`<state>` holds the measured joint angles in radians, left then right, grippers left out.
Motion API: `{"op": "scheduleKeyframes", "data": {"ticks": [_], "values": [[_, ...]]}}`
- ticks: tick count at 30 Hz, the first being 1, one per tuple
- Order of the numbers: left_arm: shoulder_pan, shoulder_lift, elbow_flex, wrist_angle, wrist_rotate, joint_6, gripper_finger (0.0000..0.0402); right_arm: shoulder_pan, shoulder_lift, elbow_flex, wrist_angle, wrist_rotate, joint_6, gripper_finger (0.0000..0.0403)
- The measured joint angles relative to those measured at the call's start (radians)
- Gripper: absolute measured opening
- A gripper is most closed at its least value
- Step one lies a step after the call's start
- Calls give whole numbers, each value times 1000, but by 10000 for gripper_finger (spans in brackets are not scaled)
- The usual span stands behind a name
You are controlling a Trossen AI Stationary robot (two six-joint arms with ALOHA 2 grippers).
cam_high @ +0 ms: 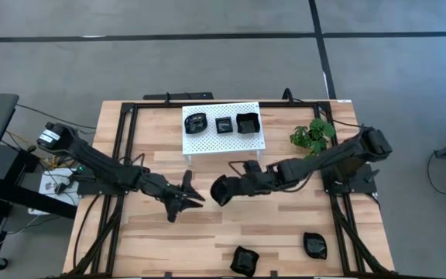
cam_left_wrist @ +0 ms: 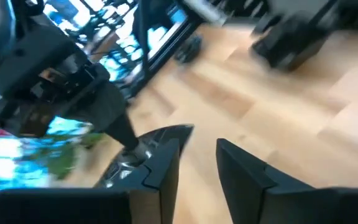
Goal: Pick & Place Mini shaped plates
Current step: Stack the leaf-shaped plate on top of the leaf-shaped plate on the shelf
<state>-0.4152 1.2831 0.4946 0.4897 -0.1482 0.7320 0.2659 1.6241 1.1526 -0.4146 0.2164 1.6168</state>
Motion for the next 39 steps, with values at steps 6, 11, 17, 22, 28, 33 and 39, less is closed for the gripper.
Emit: {"op": "scheduleKeyframes", "data": {"ticks": [6, 11, 17, 22, 28, 33, 39], "values": [[0, 77, 0, 99, -106, 161, 154, -36, 0, 0, 11, -6, 0, 1], [0, 115, 7, 104, -119, 263, 166, -57, 0, 0, 50, -8, 4, 2], [0, 187, 71, 114, -221, 319, 147, -77, 0, 0, 134, -8, -35, 2], [-16, 193, 90, 114, -262, 319, 134, -80, 0, 0, 73, -9, -61, 1], [-21, 197, 91, 88, -376, 342, 122, -78, 0, 0, 56, -10, -63, 1], [-25, 198, 91, 41, -379, 379, 101, -78, 0, 0, 55, -29, -64, 1], [-57, 197, 91, 42, -388, 387, 87, -78, 0, 0, 55, -35, -64, 0]]}}
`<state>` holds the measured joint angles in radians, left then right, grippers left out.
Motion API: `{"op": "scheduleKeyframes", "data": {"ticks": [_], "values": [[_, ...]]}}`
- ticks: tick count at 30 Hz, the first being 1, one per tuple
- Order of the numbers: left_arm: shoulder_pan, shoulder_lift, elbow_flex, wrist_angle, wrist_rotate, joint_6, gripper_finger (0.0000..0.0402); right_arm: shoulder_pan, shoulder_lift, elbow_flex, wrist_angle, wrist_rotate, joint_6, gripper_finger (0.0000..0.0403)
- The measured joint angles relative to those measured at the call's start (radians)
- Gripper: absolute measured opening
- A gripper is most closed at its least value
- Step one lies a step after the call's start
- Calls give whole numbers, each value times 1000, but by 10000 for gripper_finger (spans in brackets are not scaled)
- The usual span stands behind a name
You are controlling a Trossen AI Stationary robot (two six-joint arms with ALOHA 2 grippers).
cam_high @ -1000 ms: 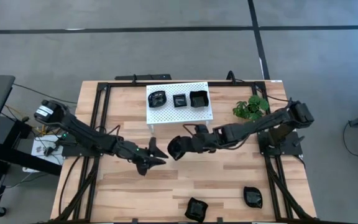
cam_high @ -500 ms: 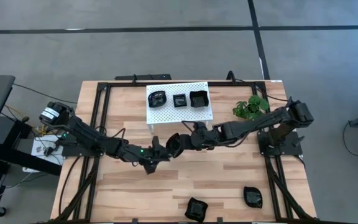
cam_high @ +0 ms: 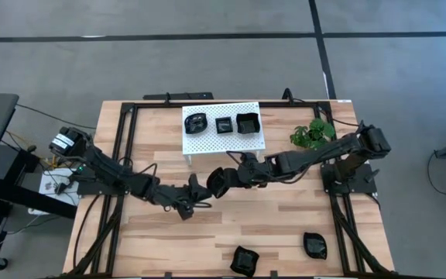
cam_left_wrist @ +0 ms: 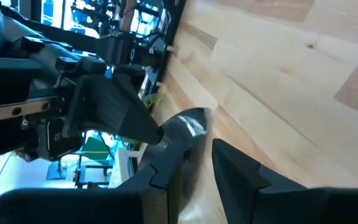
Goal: Pick & Place Mini shaped plates
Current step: Stack the leaf-shaped plate on top of the leaf-shaped plate on the shelf
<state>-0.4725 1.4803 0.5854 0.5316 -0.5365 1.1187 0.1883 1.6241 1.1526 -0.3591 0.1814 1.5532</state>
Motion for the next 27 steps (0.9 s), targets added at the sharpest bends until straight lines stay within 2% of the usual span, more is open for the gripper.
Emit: {"op": "scheduleKeyframes", "data": {"ticks": [6, 14, 18, 24, 27], "values": [[-4, 0, 0, 0, -69, 0, 87, 0, 0, 0, -1, 0, 0, 0], [20, 0, -1, -22, -50, 3, 85, 0, 0, 0, 0, 0, -1, 0], [31, 0, -1, -41, 1, 5, 64, 0, 0, 0, 5, -1, -57, 0], [29, 0, -2, -48, 13, 70, 12, -2, 0, 0, 5, -5, -68, 8], [30, 0, -3, -46, 13, 77, 11, -2, 0, 0, 8, -5, -71, 9]]}}
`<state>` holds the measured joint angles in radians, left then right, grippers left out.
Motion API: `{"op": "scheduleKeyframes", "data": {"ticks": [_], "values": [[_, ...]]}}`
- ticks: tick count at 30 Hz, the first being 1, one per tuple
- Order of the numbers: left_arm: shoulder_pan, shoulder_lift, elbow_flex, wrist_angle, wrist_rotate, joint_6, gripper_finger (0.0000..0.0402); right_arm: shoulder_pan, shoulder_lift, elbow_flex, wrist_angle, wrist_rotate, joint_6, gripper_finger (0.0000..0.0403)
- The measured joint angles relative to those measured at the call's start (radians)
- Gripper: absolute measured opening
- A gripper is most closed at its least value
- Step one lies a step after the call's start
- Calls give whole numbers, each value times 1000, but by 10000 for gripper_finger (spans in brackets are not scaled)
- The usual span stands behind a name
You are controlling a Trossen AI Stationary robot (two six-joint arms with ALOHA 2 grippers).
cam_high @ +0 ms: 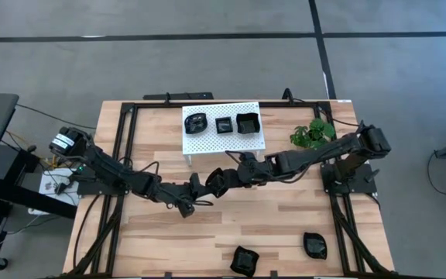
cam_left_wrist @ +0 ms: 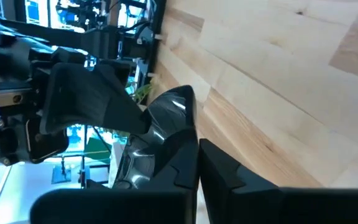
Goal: Pick & Place Mini shaped plates
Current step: Stack the leaf-shaped plate on top of the leaf-shaped plate on the shelf
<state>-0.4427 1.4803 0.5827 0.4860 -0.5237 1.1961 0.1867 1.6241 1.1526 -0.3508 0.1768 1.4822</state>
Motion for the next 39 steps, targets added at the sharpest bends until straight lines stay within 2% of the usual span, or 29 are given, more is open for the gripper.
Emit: {"op": "scheduleKeyframes", "data": {"ticks": [6, 13, 19, 26, 34, 39], "values": [[0, 0, 0, -1, 2, 0, 9, -5, 0, 0, 5, -11, -49, 13], [0, 0, 0, -6, 59, -15, 11, -31, 0, 0, 18, -47, -55, 37], [-1, 0, -2, -52, 54, -98, 10, -51, 0, 0, 59, -106, -120, 60], [-48, -10, -9, -54, 47, -155, 9, -30, -2, 0, 128, -132, -262, 62], [-163, -158, -9, -70, 38, -179, 10, 13, -3, 0, 111, -134, -374, 62], [-205, -307, -9, -182, 102, -255, 8, 54, -3, 0, 107, -120, -501, 62]]}}
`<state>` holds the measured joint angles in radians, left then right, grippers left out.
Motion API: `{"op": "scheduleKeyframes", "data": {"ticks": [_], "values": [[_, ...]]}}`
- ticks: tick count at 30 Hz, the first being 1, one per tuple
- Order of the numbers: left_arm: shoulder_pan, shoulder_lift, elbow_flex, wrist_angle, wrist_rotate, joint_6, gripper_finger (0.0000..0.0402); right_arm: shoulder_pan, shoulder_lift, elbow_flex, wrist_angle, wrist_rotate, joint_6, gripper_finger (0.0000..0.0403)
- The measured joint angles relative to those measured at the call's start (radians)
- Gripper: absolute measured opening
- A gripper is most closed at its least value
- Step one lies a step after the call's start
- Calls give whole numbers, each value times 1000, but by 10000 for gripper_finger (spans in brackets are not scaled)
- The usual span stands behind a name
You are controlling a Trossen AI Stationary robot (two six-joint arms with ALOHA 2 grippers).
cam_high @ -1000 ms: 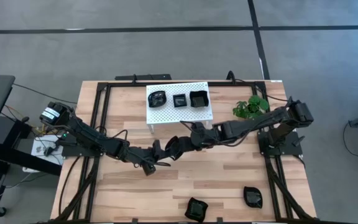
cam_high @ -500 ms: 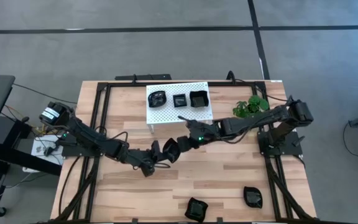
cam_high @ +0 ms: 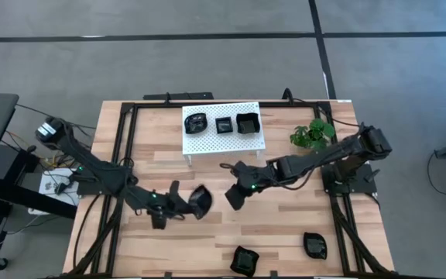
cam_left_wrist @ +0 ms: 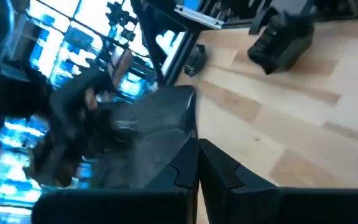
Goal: Pick & Place Mini shaped plates
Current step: Stack the leaf-shaped plate on top of the leaf-shaped plate on the shelf
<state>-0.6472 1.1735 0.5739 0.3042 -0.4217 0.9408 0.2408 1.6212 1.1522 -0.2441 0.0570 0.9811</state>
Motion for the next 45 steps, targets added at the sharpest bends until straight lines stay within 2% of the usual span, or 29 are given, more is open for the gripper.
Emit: {"op": "scheduleKeyframes", "data": {"ticks": [5, 11, 14, 17, 22, 26, 31, 37, 45], "values": [[6, -105, 0, -142, 109, -90, 8, 32, 0, 0, 46, 43, -8, 62], [56, -206, -1, -171, 29, -10, 10, 75, 0, 0, 65, 46, -15, 62], [134, -262, -1, -197, 52, 63, 7, 110, 0, 0, 65, 48, -15, 62], [246, -309, -1, -223, 152, 92, 9, 137, 1, 0, 66, 56, -15, 62], [485, -330, -1, -251, 410, 156, 7, 151, 1, 0, 66, 83, -15, 62], [672, -330, -1, -289, 532, 226, 8, 148, 1, 0, 66, 84, -20, 62], [870, -330, -1, -290, 711, 229, 8, 136, 1, 0, 64, 83, -31, 62], [1019, -312, 0, -290, 726, 199, 8, 125, 1, 0, 64, 83, -49, 62], [1086, -179, 0, -287, 728, 177, 8, 116, 2, 0, 64, 83, -49, 62]]}}
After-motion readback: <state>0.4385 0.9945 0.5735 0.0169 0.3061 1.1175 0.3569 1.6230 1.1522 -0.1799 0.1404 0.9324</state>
